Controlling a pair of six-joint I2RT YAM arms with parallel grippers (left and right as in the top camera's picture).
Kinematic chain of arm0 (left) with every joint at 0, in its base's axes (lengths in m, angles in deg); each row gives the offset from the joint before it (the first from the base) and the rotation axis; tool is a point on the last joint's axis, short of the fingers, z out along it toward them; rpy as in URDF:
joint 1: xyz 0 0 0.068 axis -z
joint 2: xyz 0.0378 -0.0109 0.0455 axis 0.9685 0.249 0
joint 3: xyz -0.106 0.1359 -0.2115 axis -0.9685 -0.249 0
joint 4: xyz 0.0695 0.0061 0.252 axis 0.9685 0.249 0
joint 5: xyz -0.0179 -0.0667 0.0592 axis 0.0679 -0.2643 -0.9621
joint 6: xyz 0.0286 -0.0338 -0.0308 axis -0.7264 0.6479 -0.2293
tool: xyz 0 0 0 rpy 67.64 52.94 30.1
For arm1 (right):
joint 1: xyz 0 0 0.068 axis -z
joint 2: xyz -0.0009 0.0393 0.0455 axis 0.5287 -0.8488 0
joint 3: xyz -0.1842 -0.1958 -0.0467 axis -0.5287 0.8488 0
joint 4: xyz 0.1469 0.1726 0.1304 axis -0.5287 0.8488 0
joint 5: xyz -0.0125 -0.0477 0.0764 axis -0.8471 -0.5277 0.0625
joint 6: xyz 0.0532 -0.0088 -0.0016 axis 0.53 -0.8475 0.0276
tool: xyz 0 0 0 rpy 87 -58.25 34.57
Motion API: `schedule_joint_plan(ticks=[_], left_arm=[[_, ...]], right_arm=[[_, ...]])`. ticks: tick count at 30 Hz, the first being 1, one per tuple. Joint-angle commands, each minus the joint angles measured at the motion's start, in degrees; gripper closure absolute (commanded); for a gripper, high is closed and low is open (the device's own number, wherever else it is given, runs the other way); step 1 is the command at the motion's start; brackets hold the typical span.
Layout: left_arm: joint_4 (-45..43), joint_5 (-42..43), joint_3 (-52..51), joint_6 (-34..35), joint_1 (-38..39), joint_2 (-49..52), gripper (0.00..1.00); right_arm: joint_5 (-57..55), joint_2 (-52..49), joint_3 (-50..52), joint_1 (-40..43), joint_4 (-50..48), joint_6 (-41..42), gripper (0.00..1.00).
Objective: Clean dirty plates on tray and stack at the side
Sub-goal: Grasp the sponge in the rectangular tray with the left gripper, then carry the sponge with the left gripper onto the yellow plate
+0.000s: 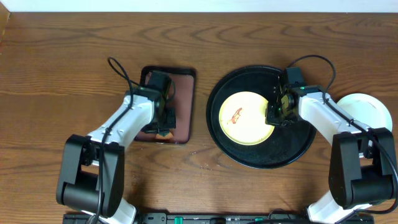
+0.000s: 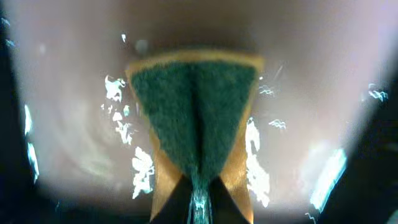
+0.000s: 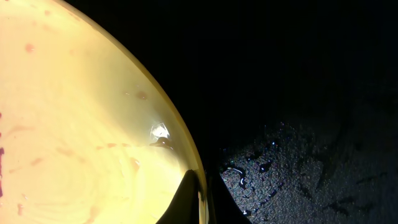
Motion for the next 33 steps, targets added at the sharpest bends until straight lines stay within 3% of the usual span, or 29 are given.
schedule_joint_plan(ticks=[1, 7, 16, 25, 28, 33], left_arm=[[2.3, 4.5, 8.1, -1.3, 1.1, -4.2, 0.93], [-6.7, 14.9, 10.1, -1.2, 6.3, -5.5, 0.93], [-22.5, 15.0, 10.1, 10.0, 20.5, 4.3, 0.92], [-33.6, 19.8, 10.1, 18.8, 25.9, 16.5, 0.93], [-35.5, 21.3, 10.1, 23.1, 26.7, 19.6, 0.93], [-31.7, 16.5, 10.1, 21.7, 25.9, 21.6, 0.93]], right_arm=[[-6.3, -1.1, 1.3, -0.2, -0.3, -1.0, 0.99], [-4.9, -1.1, 1.4, -0.2, -0.5, -1.0, 0.99], [-2.5, -1.2, 1.4, -0.2, -1.5, -2.6, 0.99], [-2.5, -1.2, 1.4, -0.2, -1.5, -2.6, 0.99], [-2.5, -1.1, 1.4, -0.2, -1.5, -2.6, 0.99], [-2.5, -1.2, 1.4, -0.2, -1.0, -2.6, 0.99]])
